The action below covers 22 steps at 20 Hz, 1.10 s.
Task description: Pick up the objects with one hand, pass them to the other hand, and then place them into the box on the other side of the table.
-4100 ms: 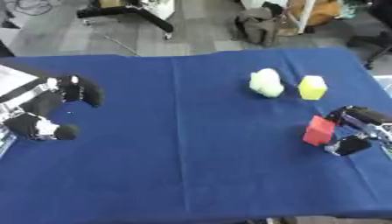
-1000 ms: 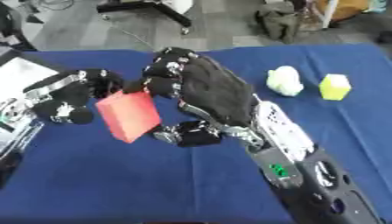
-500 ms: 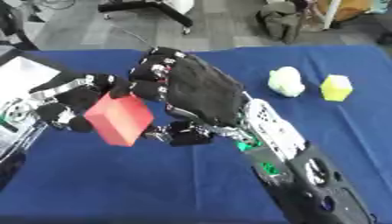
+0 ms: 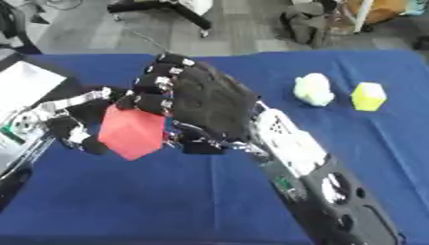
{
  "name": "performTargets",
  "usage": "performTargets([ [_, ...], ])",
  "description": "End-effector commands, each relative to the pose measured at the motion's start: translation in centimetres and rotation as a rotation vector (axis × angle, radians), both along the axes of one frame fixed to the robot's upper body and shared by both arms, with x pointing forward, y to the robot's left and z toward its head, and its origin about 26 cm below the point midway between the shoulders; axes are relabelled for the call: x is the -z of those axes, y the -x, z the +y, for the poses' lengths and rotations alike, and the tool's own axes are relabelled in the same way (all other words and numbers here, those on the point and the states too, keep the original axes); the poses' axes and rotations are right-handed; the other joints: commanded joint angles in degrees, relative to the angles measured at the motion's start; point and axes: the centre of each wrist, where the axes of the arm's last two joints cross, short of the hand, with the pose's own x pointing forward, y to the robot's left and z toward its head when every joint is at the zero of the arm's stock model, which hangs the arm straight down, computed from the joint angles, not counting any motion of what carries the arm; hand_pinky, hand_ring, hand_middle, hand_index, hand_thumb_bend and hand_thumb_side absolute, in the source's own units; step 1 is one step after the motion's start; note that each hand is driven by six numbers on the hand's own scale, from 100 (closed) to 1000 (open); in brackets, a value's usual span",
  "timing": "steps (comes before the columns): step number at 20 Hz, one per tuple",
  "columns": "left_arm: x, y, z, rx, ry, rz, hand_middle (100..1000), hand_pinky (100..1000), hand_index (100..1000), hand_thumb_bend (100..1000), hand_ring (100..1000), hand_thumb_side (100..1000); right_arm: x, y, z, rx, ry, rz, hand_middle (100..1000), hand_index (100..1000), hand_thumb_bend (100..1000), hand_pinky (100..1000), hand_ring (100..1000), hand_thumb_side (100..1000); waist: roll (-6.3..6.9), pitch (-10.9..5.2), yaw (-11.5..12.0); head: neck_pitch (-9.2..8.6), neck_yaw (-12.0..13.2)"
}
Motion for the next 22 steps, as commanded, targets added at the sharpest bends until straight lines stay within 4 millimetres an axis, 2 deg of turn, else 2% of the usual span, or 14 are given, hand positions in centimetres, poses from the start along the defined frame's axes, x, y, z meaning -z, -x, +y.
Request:
performTargets([
  [1, -1.5, 0.0, 0.2, -0.004, 0.013, -0.044, 689, 706, 787, 844, 677, 551, 0.2, -0.4, 0.2, 0.027, 0.026, -0.018, 459, 524, 154, 672, 568, 118, -0.03, -0.41, 0.13, -0.09, -0.13],
  [11, -1.5, 0.0, 0.8, -0.059, 0.041, -0.06, 706, 708, 803, 846, 686, 537, 1.7, -1.2, 0.1, 0.096, 0.065, 0.024, 457, 524, 156, 664, 568, 124, -0.17, -0.36, 0.22, -0.09, -0.21],
  [15, -1.6, 0.1, 0.7, -0.058, 0.044, -0.07, 707, 709, 805, 851, 688, 520, 2.0, -1.4, 0.2, 0.123, 0.071, 0.037, 401, 522, 154, 661, 566, 123, -0.22, -0.32, 0.22, -0.09, -0.26],
  [22, -1.5, 0.0, 0.6, -0.061, 0.003, -0.071, 687, 709, 795, 837, 679, 507, 2.1, -1.3, 0.4, 0.167, 0.059, 0.033, 392, 518, 151, 654, 562, 120, -0.2, -0.3, 0.23, -0.09, -0.18],
])
